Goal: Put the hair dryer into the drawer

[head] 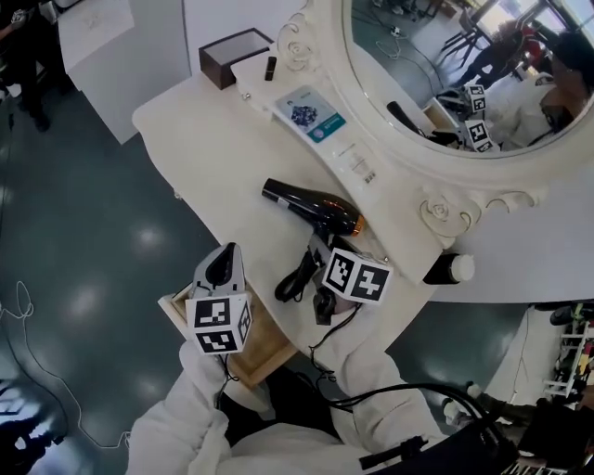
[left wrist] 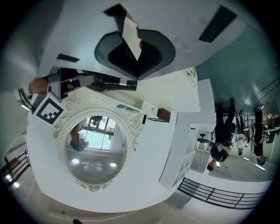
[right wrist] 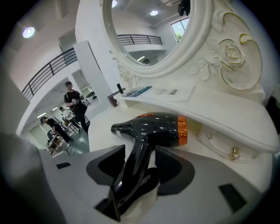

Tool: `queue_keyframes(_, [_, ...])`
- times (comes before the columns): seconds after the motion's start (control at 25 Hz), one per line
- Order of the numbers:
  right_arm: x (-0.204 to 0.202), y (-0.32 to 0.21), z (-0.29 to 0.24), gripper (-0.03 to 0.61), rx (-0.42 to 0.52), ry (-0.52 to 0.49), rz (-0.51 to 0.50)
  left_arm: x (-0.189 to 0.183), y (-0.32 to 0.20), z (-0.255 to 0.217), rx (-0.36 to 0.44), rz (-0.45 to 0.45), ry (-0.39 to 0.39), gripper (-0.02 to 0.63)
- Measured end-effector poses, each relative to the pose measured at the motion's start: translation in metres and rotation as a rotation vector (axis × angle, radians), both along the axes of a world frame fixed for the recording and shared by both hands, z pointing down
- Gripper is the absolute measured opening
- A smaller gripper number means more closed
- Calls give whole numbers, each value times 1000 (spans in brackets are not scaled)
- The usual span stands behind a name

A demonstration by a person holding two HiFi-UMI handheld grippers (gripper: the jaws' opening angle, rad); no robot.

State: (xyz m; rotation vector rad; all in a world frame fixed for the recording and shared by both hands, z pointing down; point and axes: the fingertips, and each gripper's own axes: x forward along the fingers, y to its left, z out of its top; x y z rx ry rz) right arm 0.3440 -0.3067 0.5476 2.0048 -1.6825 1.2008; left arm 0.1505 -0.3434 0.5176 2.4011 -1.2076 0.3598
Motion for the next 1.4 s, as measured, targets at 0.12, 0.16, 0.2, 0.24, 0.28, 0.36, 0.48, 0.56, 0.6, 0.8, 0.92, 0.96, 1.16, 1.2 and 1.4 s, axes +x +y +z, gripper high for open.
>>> queue_keyframes(0.12, [2,-2,5,253,-48,-24,-3,-3,0,5,-13,-5,1,-6])
queue_keyframes(0.16, [2,-3,6,256,-62,-36,0,-4,0,6,-15,-6,2,-6])
queue_keyframes(0.2, [2,-3,7,256,-73,-40,5,-5,0,6,-17,-9,3,-6])
queue_keyframes(0.24, [3,-3,8,256,-82,-34,9,-5,-1,7,-18,-14,7,-6])
queue_keyframes(0.28, [5,-3,8,256,-92,-21,13,-6,-1,7,-19,-20,14,-6])
queue_keyframes(0.36, [8,-4,8,256,-112,4,19,-7,-1,7,-24,-31,27,-5])
queue_keyframes(0.48, [8,-4,10,256,-162,7,22,-9,0,12,-34,-29,28,-6])
queue_keyframes(0.56, [5,-2,12,256,-201,-22,30,-12,1,17,-47,-27,26,-6])
queue_keyframes(0.6, [4,-2,14,256,-213,-36,35,-14,1,19,-53,-26,25,-6])
queue_keyframes(0.8, [2,-6,20,259,-242,-48,63,-22,1,19,-51,-24,11,-6])
queue_keyframes(0.92, [2,-4,23,259,-260,-36,79,-28,1,18,-42,-27,-1,-6])
queue_keyframes(0.96, [1,-4,24,259,-273,-36,80,-30,0,18,-39,-27,-6,-6])
queue_keyframes(1.16, [-5,-4,38,258,-310,-98,106,-33,3,23,-45,-25,-15,-6])
queue_keyframes(1.2, [-6,-4,41,258,-314,-94,111,-33,5,24,-48,-23,-17,-6])
queue_keyframes(1.4, [-4,-5,48,247,-312,-71,142,-38,12,28,-49,-11,-40,-6])
